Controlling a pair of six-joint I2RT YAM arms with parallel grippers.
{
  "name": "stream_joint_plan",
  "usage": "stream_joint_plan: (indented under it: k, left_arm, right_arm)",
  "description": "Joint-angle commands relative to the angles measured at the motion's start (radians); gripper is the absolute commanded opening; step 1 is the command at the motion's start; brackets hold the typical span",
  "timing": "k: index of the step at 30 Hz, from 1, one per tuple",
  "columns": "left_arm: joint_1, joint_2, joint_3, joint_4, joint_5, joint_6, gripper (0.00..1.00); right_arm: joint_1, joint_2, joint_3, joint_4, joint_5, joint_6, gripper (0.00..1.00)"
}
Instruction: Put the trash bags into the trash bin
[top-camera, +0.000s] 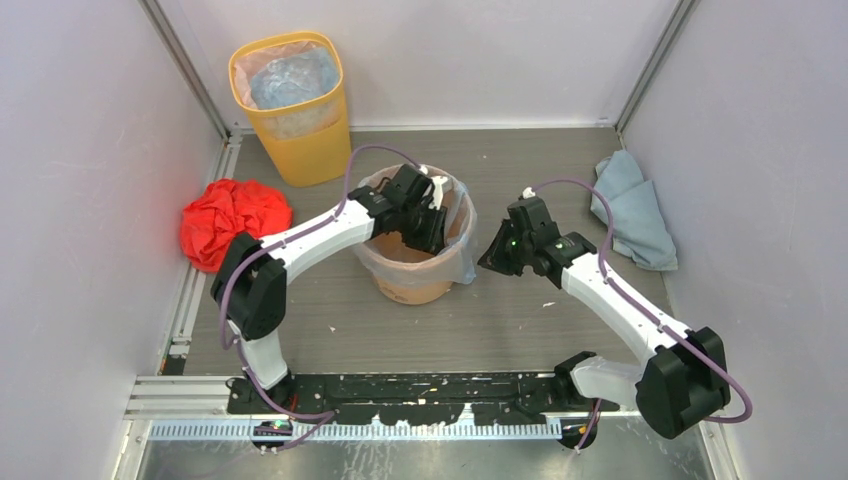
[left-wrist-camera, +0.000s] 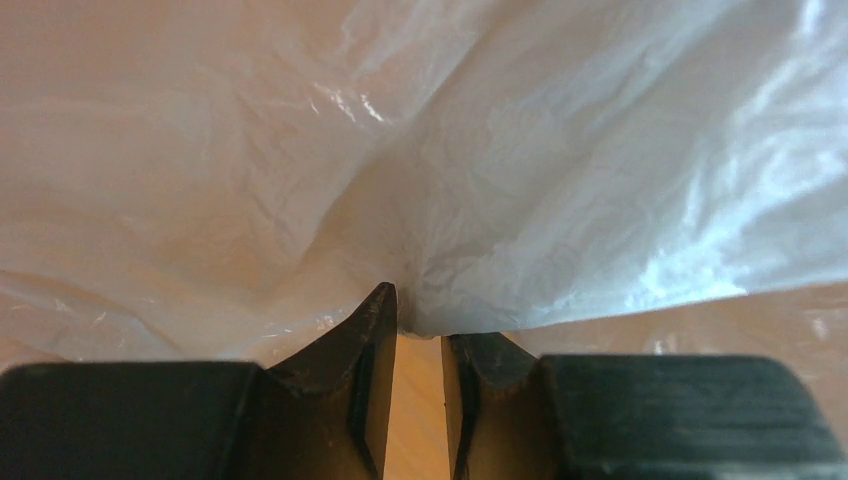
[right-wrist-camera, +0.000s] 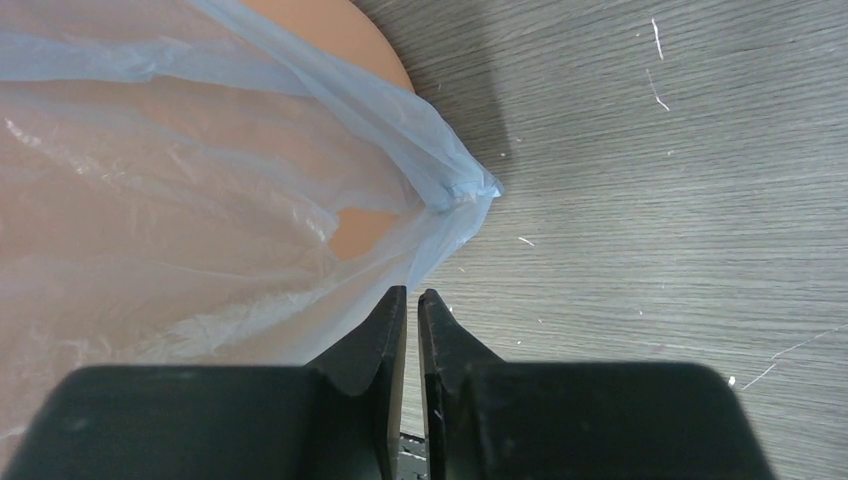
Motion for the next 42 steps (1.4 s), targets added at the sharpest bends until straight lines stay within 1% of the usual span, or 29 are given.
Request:
stream_joint_plan:
  k: [1,6,16,42]
  left_arm:
    - [-0.010,-0.007,-0.023,0.049,-0.005,-0.013,0.24]
    - [-0.013,-0.035,-0.074,0.076,-0.001,-0.039,0.24]
    - [-0.015,0.009,-0.086,0.106,-0.011,-0.060,0.23]
    - [-0.016,0.105,-0.093,0.065,-0.052,-0.083,0.21]
  right_arm:
    - [-0.001,0.003,-0.007,0.058,-0.007,0.013,0.15]
    - [0.001,0.005,-0.017,0.067,-0.006,0.016,0.14]
    - [0.000,0.014,-0.031,0.081,-0.012,0.023,0.10]
    - [-0.001,0.039,-0.061,0.111,-0.017,0.026,0.07]
